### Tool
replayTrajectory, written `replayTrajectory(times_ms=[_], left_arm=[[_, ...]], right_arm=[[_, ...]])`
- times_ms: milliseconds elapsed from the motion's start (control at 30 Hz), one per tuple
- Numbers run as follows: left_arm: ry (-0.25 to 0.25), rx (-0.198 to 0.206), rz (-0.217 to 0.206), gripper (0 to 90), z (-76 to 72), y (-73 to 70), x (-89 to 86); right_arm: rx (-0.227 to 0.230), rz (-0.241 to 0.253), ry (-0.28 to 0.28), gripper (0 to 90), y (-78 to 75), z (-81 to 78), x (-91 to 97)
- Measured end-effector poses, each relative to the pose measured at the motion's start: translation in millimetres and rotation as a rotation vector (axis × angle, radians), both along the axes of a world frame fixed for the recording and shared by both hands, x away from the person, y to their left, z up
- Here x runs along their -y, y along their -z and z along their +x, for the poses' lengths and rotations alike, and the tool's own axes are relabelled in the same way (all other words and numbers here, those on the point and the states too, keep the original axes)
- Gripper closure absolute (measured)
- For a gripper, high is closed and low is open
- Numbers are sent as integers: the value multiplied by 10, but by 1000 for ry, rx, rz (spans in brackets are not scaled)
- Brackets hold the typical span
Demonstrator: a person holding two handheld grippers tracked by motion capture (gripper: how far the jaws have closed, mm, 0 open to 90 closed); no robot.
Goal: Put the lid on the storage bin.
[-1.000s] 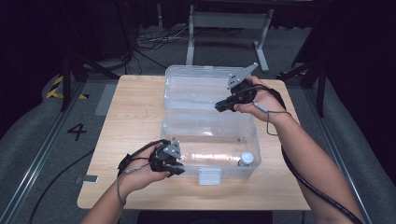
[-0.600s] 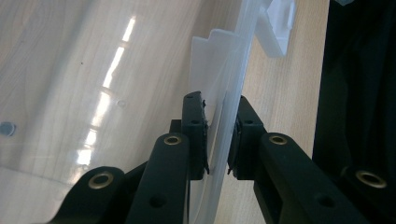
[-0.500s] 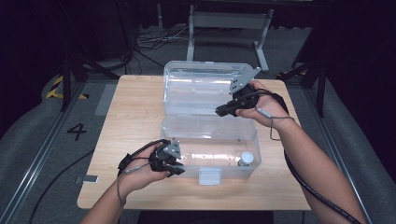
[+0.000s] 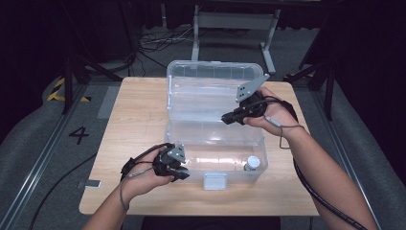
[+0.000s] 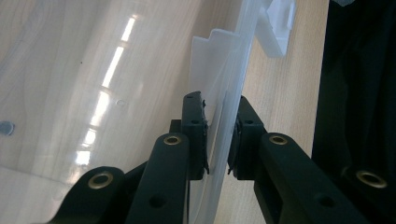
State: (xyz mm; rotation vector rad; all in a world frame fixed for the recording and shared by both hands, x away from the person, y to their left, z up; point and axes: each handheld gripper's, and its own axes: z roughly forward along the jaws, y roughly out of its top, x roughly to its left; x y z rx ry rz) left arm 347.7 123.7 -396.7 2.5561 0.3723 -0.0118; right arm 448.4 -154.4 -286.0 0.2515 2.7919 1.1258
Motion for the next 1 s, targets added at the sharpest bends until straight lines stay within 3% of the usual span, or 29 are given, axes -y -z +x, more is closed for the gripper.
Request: replayTrajectory(times_ms=[1000], left_arm=[[-10, -6, -4, 788, 0, 4, -6]], right_arm=[[8, 28, -31, 877, 79, -246, 53]])
